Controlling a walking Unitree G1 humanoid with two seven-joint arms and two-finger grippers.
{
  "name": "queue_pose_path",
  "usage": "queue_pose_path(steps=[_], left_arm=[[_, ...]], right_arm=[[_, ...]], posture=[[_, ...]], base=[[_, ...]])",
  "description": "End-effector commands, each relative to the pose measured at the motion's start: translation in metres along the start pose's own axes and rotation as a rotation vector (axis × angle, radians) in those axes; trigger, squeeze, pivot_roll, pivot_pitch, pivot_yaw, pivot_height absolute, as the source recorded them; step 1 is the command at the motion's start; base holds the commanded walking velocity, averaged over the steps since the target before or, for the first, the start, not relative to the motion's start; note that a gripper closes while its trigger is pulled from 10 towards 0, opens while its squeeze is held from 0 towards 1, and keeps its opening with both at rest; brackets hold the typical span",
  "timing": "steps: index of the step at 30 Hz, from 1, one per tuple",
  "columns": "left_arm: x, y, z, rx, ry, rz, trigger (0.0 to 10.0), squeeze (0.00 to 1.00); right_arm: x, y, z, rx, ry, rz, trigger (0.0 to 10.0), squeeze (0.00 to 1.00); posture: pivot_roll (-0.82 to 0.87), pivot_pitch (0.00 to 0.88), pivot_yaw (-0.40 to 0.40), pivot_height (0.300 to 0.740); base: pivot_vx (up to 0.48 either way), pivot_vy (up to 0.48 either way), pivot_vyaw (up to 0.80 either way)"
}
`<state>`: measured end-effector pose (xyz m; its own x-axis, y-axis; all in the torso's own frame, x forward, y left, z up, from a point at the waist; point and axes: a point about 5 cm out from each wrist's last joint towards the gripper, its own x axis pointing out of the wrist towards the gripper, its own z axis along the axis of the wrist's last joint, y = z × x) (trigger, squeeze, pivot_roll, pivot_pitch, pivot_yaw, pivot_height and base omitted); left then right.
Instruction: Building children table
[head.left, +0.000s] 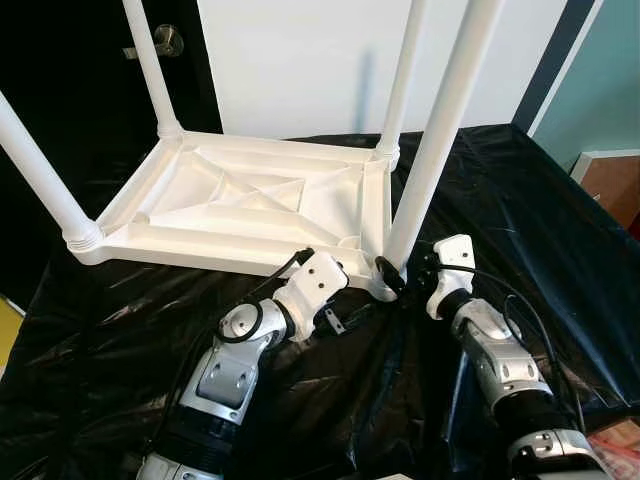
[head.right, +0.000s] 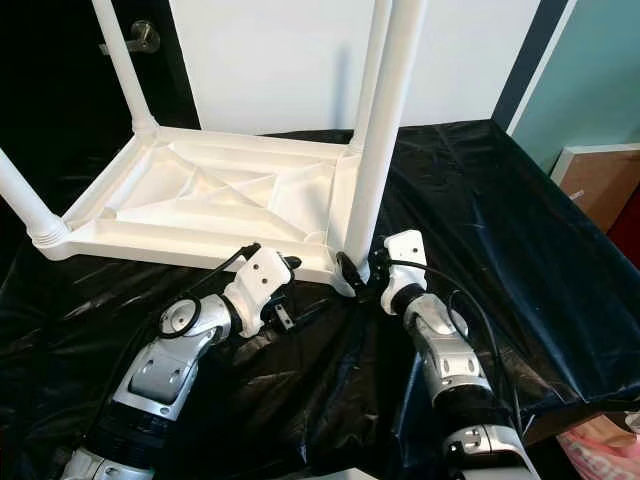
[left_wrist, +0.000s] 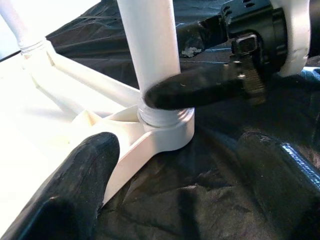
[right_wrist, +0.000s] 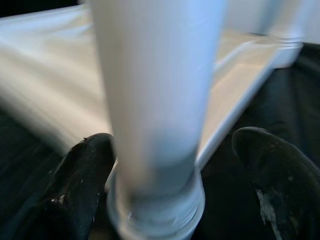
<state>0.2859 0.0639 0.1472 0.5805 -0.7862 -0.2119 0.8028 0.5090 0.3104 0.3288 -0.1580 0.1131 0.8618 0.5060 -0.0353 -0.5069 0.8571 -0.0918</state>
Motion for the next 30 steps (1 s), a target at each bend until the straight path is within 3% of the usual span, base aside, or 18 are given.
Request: queue_pose_path(steps=[1,4,8,13,14,26,27,30], left_arm=[[0.003,0.002,0.0,0.008,0.0,0.055,10.0,0.0],[0.003,0.003,0.0,0.009,0.0,0.055,10.0,0.0],[0.003,0.005,0.001,0.011,-0.001,0.064,10.0,0.0],[0.001,0.007,0.002,0.008,-0.001,0.086,10.0,0.0],[0.0,0.008,0.002,0.006,0.0,0.095,10.0,0.0],[-0.005,0.01,0.0,-0.004,0.006,0.126,10.0,0.0],[-0.004,0.01,0.0,-0.004,0.006,0.125,10.0,0.0],[-0.003,0.01,0.001,-0.004,0.004,0.124,10.0,0.0]], right_arm=[[0.004,0.0,0.001,-0.024,0.014,0.089,10.0,0.0],[0.007,-0.001,0.003,-0.032,0.014,0.115,10.0,0.0],[0.027,0.0,0.013,-0.069,0.042,0.191,10.0,0.0],[0.034,0.003,0.013,-0.066,0.057,0.239,10.0,0.0],[0.034,0.003,0.012,-0.071,0.067,0.245,0.0,0.0],[0.026,-0.009,-0.002,-0.064,0.135,0.237,0.0,0.0],[0.025,-0.01,-0.002,-0.053,0.135,0.223,10.0,0.0],[0.025,-0.011,-0.003,-0.032,0.126,0.194,10.0,0.0]], posture=[[-0.03,0.0,-0.027,0.74],[-0.03,0.0,-0.027,0.74],[-0.01,0.0,-0.036,0.74],[0.01,0.0,-0.047,0.74],[0.02,0.0,-0.053,0.74],[0.02,0.003,-0.057,0.74],[0.02,0.006,-0.056,0.74],[0.01,0.007,-0.055,0.74]], base=[[0.0,0.0,0.0],[0.0,0.0,0.0],[0.0,0.0,0.0],[0.0,0.0,0.0],[0.0,0.0,0.0],[0.0,0.0,0.0],[0.0,0.0,0.0],[0.0,0.0,0.0]])
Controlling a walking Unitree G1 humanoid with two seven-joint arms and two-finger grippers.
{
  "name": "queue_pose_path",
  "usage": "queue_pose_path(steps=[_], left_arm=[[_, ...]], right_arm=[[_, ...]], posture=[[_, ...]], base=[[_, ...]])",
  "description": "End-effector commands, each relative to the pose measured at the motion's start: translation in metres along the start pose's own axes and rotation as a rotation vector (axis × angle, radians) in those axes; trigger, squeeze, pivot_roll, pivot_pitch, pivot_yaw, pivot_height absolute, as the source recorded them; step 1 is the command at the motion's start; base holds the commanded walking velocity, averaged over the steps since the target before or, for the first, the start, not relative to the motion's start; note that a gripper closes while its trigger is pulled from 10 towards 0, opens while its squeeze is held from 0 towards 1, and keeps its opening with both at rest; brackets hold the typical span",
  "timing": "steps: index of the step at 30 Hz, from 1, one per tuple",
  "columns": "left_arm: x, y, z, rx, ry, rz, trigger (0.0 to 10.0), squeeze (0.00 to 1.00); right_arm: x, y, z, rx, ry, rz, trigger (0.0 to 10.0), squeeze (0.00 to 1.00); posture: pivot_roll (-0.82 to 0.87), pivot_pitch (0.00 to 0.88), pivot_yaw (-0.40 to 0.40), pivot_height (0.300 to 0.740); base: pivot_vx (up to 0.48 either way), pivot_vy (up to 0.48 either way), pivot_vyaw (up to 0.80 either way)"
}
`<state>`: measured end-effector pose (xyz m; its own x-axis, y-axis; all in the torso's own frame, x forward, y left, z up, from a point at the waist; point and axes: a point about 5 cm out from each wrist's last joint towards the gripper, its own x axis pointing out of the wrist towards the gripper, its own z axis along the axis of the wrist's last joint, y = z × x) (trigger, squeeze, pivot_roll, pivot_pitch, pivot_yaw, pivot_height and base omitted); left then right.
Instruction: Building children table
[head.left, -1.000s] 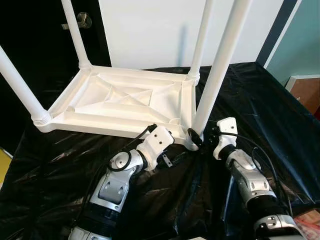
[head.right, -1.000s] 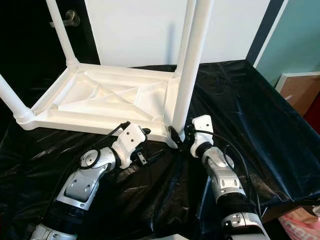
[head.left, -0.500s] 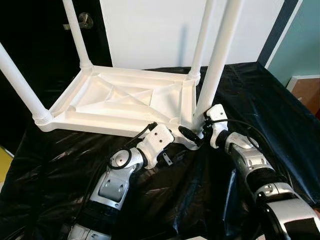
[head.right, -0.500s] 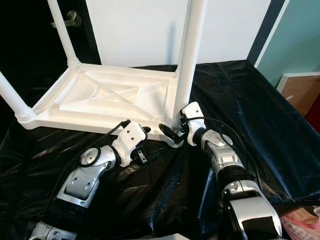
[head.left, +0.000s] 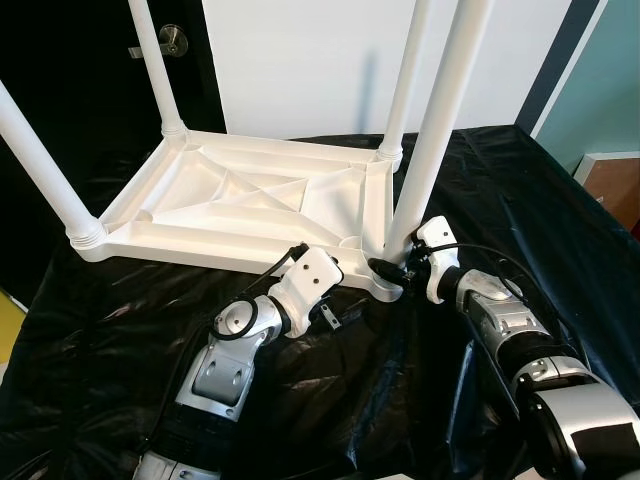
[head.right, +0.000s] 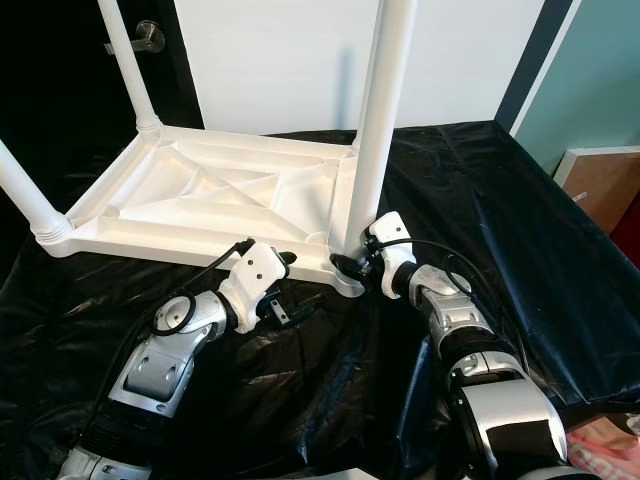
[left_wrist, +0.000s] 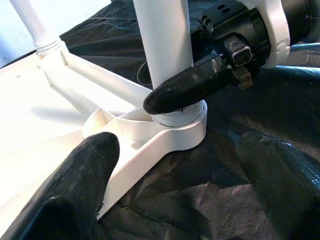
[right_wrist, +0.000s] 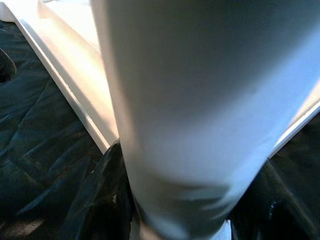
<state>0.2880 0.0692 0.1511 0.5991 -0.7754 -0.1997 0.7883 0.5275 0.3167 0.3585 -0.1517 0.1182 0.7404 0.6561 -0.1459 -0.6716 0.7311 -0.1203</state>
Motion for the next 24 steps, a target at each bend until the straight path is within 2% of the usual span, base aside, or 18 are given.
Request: queue_pose_path(steps=[1,5,7,9,12,14,17,18,19,20,21,24], left_arm=[[0.001,0.005,-0.001,-0.005,0.009,0.098,10.0,0.0],[0.001,0.005,-0.001,-0.006,0.01,0.096,10.0,0.0],[0.0,0.004,-0.002,-0.007,0.011,0.095,10.0,0.0],[0.0,0.004,-0.002,-0.007,0.011,0.095,10.0,0.0],[-0.001,0.003,-0.001,-0.007,0.014,0.091,10.0,0.0],[-0.001,0.003,-0.001,-0.007,0.014,0.091,10.0,0.0],[-0.002,0.003,-0.003,-0.005,0.021,0.083,10.0,0.0],[-0.002,0.003,-0.003,-0.005,0.021,0.083,10.0,0.0],[-0.003,0.003,-0.003,-0.004,0.023,0.08,10.0,0.0],[-0.003,0.003,-0.003,-0.004,0.023,0.08,10.0,0.0],[-0.003,0.003,-0.003,-0.004,0.024,0.074,10.0,0.0],[-0.002,0.002,-0.003,-0.004,0.023,0.067,10.0,0.0]], right_arm=[[-0.003,0.0,-0.009,0.026,0.032,-0.036,10.0,0.0],[-0.001,0.003,-0.012,0.029,0.033,-0.115,10.0,0.0],[0.001,0.008,-0.011,0.064,0.014,-0.171,10.0,0.0],[0.001,0.008,-0.011,0.064,0.014,-0.171,10.0,0.0],[0.007,0.02,-0.015,0.151,0.016,-0.358,10.0,0.0],[0.007,0.02,-0.015,0.151,0.016,-0.358,10.0,0.0],[0.009,0.032,-0.022,0.208,0.046,-0.659,10.0,0.0],[0.009,0.032,-0.022,0.208,0.046,-0.659,10.0,0.0],[0.008,0.035,-0.024,0.217,0.054,-0.722,10.0,0.0],[0.008,0.035,-0.024,0.217,0.054,-0.722,10.0,0.0],[0.01,0.043,-0.024,0.251,0.05,-0.762,10.0,0.0],[0.015,0.051,-0.021,0.27,0.032,-0.75,10.0,0.0]], posture=[[0.01,0.009,-0.054,0.74],[0.0,0.013,-0.053,0.74],[0.01,0.015,-0.049,0.74],[0.01,0.015,-0.049,0.74],[0.01,0.019,-0.041,0.74],[0.01,0.019,-0.041,0.74],[0.0,0.023,-0.023,0.74],[0.0,0.023,-0.023,0.74],[0.0,0.023,-0.023,0.74],[0.0,0.023,-0.023,0.74],[0.0,0.024,-0.016,0.74],[-0.02,0.027,-0.006,0.74]], base=[[0.0,0.0,0.0],[0.0,0.0,0.0],[0.0,0.0,0.0],[0.0,0.0,0.0],[0.0,0.0,0.0],[0.0,0.0,0.0],[0.0,0.0,0.0],[0.0,0.0,0.0],[0.0,0.0,0.0],[0.0,0.0,0.0],[0.0,0.0,0.0],[0.0,0.0,0.0]])
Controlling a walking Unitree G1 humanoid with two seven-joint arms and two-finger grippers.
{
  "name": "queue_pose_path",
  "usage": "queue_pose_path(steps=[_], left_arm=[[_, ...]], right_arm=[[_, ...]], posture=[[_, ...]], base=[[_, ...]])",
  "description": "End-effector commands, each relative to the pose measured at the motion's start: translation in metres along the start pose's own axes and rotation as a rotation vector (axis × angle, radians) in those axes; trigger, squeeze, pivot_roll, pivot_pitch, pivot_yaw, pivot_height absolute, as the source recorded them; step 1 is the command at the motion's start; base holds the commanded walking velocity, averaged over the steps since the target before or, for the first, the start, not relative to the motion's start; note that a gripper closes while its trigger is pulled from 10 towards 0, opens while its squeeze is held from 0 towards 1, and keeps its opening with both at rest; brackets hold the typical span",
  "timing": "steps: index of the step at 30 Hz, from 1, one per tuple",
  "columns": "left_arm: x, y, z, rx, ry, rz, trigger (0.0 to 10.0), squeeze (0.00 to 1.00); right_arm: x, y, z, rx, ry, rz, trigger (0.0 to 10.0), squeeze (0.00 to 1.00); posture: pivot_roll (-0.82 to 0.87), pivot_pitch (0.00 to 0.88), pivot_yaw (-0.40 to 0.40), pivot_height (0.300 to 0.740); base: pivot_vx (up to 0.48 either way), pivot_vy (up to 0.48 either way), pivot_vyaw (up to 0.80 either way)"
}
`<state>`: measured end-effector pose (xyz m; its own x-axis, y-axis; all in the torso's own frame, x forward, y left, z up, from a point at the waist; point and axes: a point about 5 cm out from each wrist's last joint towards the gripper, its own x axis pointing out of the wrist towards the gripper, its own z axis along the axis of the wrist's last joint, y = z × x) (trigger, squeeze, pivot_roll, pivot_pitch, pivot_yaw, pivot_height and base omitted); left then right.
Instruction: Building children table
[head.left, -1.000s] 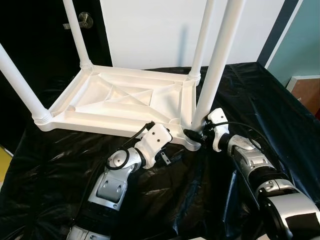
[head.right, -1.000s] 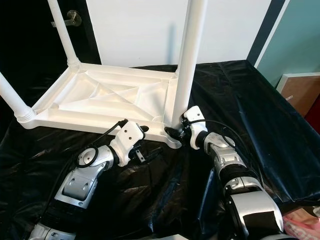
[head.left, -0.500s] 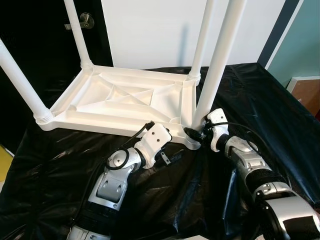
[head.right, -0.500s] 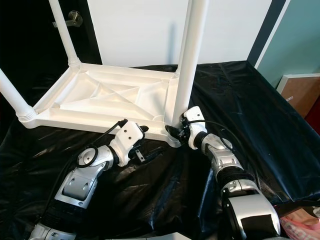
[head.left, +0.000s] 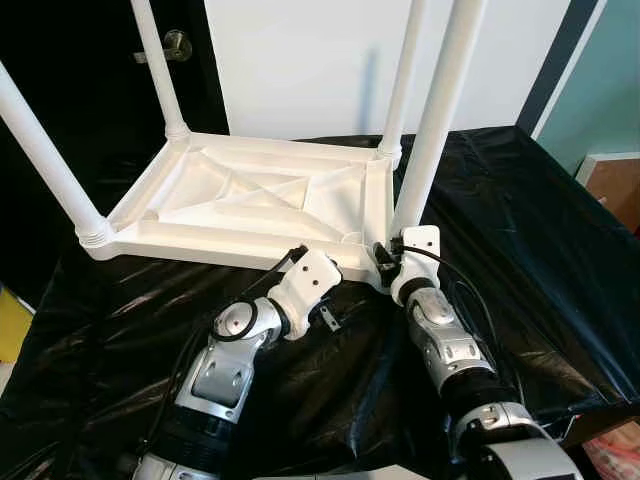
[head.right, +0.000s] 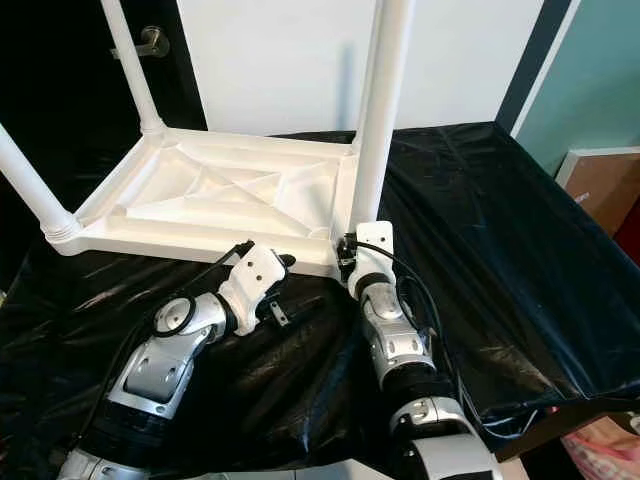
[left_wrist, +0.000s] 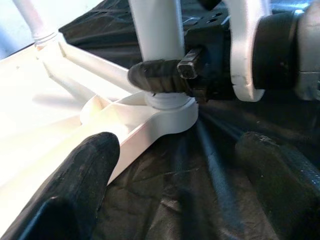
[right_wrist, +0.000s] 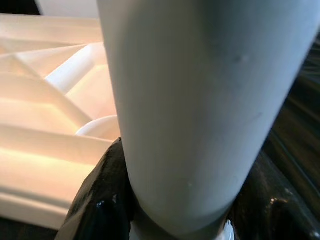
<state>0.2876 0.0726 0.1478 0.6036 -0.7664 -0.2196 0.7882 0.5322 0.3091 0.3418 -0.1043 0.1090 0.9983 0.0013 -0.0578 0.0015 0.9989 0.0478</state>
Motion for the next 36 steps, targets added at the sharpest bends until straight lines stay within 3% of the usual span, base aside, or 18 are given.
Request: queue_pose_path(steps=[1,10,11,12,21,25,32,33,36], left_arm=[[0.002,0.001,0.002,0.003,-0.003,0.054,10.0,0.0],[0.005,0.0,0.004,0.003,-0.009,0.041,10.0,0.0],[0.006,-0.001,0.003,0.002,-0.009,0.041,10.0,0.0],[0.006,-0.002,0.003,0.002,-0.008,0.04,10.0,0.0],[0.004,-0.003,0.002,0.0,-0.003,0.04,10.0,0.0],[0.004,-0.002,0.002,0.001,-0.004,0.043,10.0,0.0],[0.004,-0.002,0.002,0.002,-0.004,0.044,10.0,0.0],[0.004,-0.002,0.002,0.004,-0.004,0.044,10.0,0.0],[0.004,-0.001,0.001,0.006,-0.004,0.044,10.0,0.0]], right_arm=[[-0.007,0.001,-0.016,0.016,0.074,-0.021,10.0,0.0],[-0.012,0.004,-0.008,0.037,0.05,-0.025,10.0,0.0],[-0.013,0.004,-0.005,0.038,0.031,-0.021,10.0,0.97],[-0.014,0.003,-0.001,0.039,0.013,-0.019,10.0,1.0],[-0.027,-0.01,0.011,0.03,-0.101,0.162,10.0,1.0],[-0.037,-0.035,0.009,-0.027,-0.106,0.328,10.0,1.0],[-0.035,-0.051,0.012,-0.062,-0.088,0.433,10.0,1.0],[-0.03,-0.055,0.014,-0.087,-0.08,0.484,10.0,0.0],[-0.019,-0.057,0.02,-0.12,-0.064,0.568,10.0,0.0]], posture=[[-0.03,0.028,-0.001,0.74],[-0.03,0.031,-0.005,0.74],[-0.03,0.031,-0.005,0.74],[-0.03,0.032,-0.007,0.74],[-0.03,0.035,-0.011,0.74],[-0.03,0.034,-0.017,0.74],[-0.03,0.024,-0.02,0.74],[-0.03,0.022,-0.02,0.74],[-0.02,0.014,-0.02,0.74]], base=[[0.0,0.0,0.0],[0.0,0.0,0.0],[0.0,0.0,0.0],[0.0,0.0,0.0],[0.0,0.0,0.0],[0.0,0.0,0.0],[0.0,0.0,0.0],[0.0,0.0,0.0],[0.0,0.0,0.0]])
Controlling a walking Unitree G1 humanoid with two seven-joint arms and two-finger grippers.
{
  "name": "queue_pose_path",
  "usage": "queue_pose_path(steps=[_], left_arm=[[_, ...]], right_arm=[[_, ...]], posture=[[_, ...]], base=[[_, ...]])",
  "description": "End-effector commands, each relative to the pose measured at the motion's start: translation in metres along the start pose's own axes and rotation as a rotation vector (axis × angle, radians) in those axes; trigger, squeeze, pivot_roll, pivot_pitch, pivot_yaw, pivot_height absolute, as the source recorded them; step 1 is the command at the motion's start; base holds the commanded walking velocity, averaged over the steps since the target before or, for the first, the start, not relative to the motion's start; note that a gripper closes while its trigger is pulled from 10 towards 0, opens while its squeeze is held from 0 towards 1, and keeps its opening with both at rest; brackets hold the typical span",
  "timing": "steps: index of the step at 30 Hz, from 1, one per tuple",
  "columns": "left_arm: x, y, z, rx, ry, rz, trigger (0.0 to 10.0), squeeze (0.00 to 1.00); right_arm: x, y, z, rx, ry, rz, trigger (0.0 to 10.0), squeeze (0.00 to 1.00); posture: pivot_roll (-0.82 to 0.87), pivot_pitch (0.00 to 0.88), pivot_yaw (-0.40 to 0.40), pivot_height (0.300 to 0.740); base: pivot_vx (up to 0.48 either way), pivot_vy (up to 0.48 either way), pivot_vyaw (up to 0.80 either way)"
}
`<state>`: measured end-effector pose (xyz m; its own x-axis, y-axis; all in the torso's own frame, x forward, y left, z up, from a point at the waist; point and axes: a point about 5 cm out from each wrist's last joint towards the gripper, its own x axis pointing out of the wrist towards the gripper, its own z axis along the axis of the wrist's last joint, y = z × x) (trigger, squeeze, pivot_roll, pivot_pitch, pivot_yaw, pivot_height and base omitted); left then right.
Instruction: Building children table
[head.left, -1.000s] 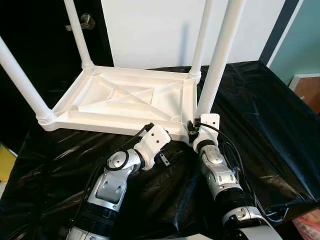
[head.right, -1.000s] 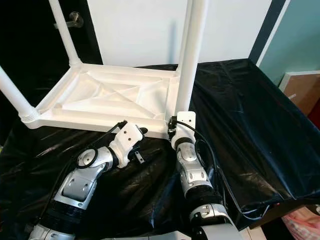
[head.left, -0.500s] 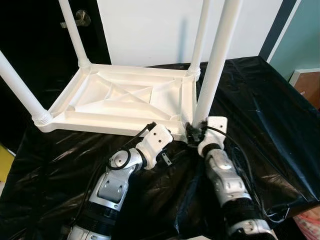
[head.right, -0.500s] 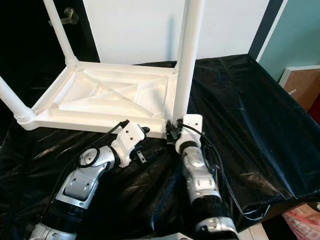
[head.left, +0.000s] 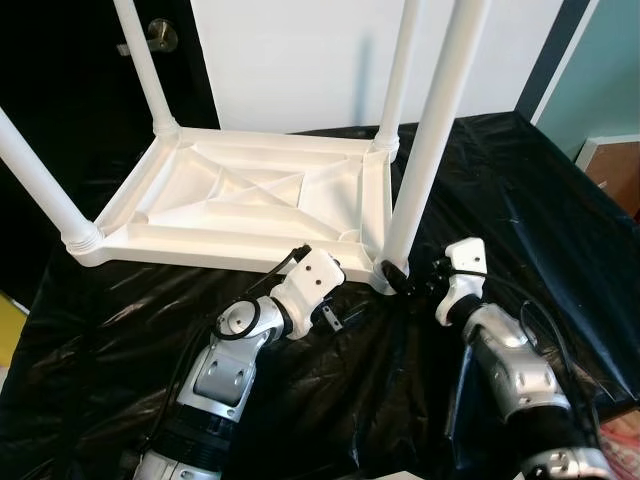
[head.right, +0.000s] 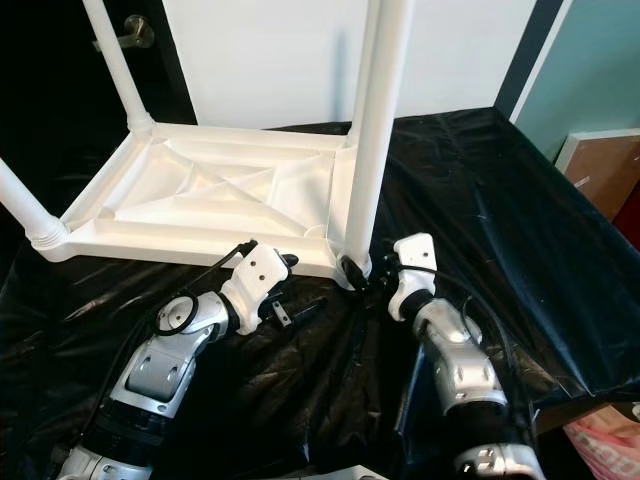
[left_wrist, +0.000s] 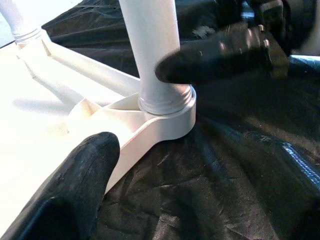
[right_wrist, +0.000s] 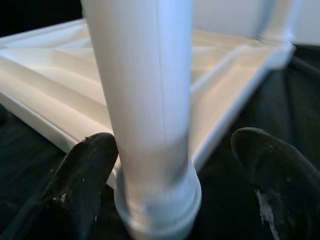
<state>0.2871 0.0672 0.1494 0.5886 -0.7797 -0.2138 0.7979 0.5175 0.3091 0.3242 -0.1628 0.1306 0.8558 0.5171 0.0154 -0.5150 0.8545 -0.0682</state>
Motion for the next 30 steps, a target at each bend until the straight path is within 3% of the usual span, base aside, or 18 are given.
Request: queue_pose_path(steps=[1,9,10,11,12,25,26,27,30], left_arm=[[0.0,0.002,-0.002,0.004,0.008,0.061,10.0,0.0],[-0.001,0.004,-0.001,0.011,0.006,0.075,10.0,0.0],[-0.001,0.005,-0.001,0.011,0.007,0.079,10.0,0.0],[-0.001,0.005,-0.001,0.011,0.007,0.079,10.0,0.0],[-0.002,0.005,0.0,0.011,0.006,0.087,10.0,0.0],[-0.007,0.005,-0.002,-0.005,0.011,0.125,10.0,0.0],[-0.006,0.005,-0.002,-0.006,0.01,0.125,10.0,0.0],[-0.006,0.005,-0.002,-0.007,0.01,0.125,10.0,0.0],[-0.006,0.006,-0.001,-0.007,0.009,0.124,10.0,0.0]], right_arm=[[0.006,-0.001,-0.002,-0.002,0.022,0.06,10.0,0.0],[0.031,0.003,-0.006,-0.057,0.105,0.18,10.0,0.0],[0.033,0.003,-0.006,-0.053,0.114,0.191,7.3,0.0],[0.033,0.003,-0.006,-0.053,0.114,0.191,7.3,0.0],[0.035,0.005,-0.009,-0.055,0.132,0.205,0.0,0.0],[0.031,-0.007,-0.019,-0.051,0.189,0.203,0.0,0.0],[0.031,-0.008,-0.02,-0.043,0.191,0.195,0.5,0.0],[0.03,-0.009,-0.021,-0.04,0.197,0.171,10.0,0.0],[0.03,-0.012,-0.026,-0.068,0.23,0.083,10.0,0.0]], posture=[[-0.02,0.011,-0.021,0.74],[0.01,0.0,-0.034,0.74],[0.02,0.0,-0.04,0.74],[0.02,0.0,-0.04,0.74],[0.02,0.0,-0.045,0.74],[0.04,0.013,-0.066,0.74],[0.04,0.013,-0.066,0.74],[0.04,0.015,-0.064,0.74],[0.03,0.018,-0.059,0.74]], base=[[0.0,0.0,0.0],[0.0,0.0,0.0],[0.0,0.0,0.0],[0.0,0.0,0.0],[0.0,0.0,0.0],[0.0,0.0,0.0],[0.0,0.0,0.0],[0.0,0.0,0.0],[0.0,0.0,0.0]])
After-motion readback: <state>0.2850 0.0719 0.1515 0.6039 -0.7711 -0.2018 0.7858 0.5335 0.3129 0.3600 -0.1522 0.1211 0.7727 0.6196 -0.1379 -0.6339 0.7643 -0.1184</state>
